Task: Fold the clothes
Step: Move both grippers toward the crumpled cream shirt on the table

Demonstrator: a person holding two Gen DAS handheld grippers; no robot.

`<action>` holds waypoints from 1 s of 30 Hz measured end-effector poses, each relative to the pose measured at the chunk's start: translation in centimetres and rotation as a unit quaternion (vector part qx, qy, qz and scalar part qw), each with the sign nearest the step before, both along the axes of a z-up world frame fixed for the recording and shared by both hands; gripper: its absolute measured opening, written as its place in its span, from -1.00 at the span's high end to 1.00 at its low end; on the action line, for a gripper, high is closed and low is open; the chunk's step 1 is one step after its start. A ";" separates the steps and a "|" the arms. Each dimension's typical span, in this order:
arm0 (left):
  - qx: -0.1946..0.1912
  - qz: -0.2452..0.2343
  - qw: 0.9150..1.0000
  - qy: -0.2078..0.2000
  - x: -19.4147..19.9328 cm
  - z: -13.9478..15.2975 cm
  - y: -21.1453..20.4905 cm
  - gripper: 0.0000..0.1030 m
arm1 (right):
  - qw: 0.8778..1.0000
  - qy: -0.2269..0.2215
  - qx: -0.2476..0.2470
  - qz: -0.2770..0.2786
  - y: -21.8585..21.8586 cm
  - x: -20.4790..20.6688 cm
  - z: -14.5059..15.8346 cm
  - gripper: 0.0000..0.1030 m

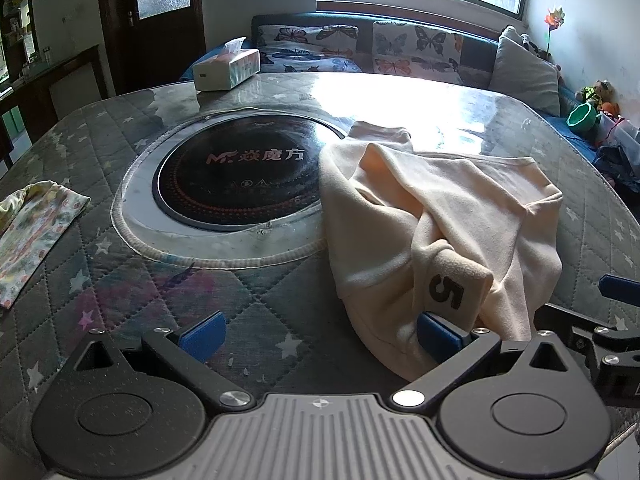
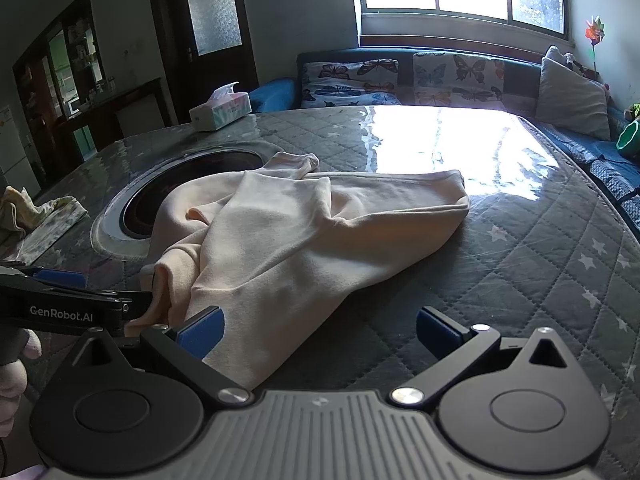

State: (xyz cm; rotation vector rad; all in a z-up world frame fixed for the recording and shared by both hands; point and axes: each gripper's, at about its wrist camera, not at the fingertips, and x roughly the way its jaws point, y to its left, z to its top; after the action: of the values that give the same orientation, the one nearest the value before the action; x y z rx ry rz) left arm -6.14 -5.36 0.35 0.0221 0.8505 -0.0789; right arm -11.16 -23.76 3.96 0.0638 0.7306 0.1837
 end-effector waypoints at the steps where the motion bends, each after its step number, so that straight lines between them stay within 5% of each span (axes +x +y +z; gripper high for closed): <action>1: 0.000 0.000 1.000 0.000 0.0 0.0 0.0 -1.00 | 1.000 0.000 0.000 0.000 0.1 0.0 0.0 -1.00; 30: 0.006 -0.008 1.000 -0.006 2.1 0.7 0.0 -1.00 | 0.999 -0.006 -0.022 0.029 1.3 2.3 0.4 -1.00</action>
State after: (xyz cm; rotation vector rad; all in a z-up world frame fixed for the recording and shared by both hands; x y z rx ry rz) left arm -4.07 -5.35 1.00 0.0406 0.8388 -0.0896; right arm -8.88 -22.45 4.35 0.0002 0.7245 0.2226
